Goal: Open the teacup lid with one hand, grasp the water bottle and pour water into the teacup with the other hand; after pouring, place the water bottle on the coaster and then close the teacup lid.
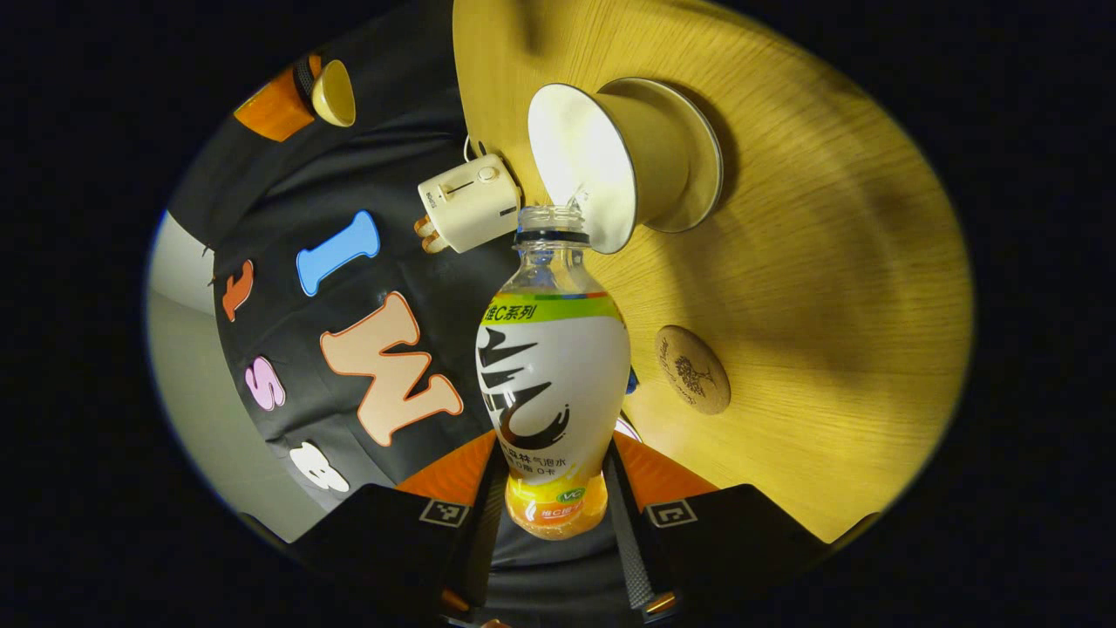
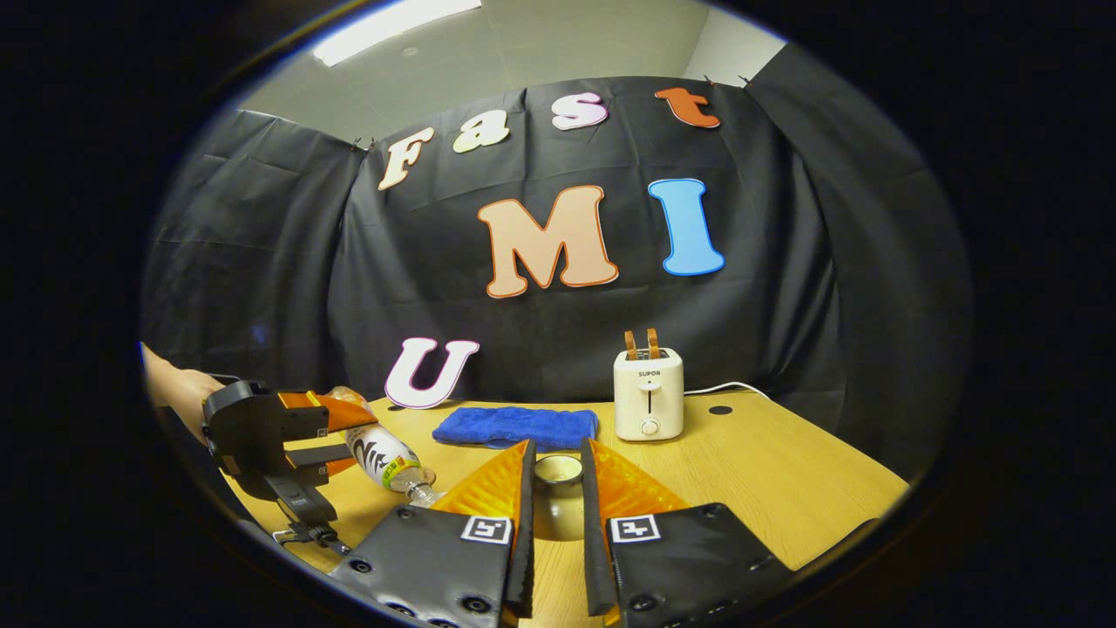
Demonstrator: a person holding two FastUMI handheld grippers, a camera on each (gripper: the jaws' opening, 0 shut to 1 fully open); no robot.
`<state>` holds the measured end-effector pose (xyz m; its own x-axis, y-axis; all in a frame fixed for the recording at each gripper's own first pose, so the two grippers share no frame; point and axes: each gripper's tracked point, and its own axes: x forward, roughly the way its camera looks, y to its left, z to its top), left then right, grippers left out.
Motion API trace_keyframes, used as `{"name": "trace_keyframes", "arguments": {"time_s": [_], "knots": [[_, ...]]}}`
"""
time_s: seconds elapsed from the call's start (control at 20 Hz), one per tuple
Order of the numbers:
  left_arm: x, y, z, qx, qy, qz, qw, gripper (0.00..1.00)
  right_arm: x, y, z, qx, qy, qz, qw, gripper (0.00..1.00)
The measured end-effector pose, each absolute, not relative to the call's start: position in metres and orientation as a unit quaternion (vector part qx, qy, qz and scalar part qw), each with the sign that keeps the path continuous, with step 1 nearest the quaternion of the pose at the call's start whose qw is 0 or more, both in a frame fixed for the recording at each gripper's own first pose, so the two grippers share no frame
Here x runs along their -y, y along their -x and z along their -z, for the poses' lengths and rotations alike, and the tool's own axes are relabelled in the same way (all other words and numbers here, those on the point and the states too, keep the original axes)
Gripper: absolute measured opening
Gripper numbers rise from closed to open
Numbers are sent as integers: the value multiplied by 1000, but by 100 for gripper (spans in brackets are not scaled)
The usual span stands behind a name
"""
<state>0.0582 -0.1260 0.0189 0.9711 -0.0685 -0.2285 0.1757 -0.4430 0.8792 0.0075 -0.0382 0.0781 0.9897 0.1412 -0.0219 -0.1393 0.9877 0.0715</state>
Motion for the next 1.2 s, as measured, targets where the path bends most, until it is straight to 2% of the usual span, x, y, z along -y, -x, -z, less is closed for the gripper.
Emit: {"name": "trace_keyframes", "arguments": {"time_s": [0.4, 0.45, 0.75, 0.95, 1.0, 1.2], "knots": [[128, -58, -32, -24, -859, 103, 500, 58, 41, -8, -79, -14, -40, -71, 997, 27], [128, -57, -34, -23, -862, 101, 497, 59, 41, -8, -79, -14, -40, -71, 997, 29], [131, -58, -39, -16, -873, 99, 477, 58, 39, -9, -77, -17, -45, -74, 996, 27], [132, -59, -39, -9, -875, 99, 474, 59, 37, -10, -75, -19, -44, -77, 996, 27], [132, -60, -38, -10, -874, 101, 475, 59, 37, -10, -74, -21, -44, -77, 996, 29], [133, -61, -38, -14, -872, 111, 477, 59, 36, -11, -73, -23, -41, -78, 996, 27]]}}
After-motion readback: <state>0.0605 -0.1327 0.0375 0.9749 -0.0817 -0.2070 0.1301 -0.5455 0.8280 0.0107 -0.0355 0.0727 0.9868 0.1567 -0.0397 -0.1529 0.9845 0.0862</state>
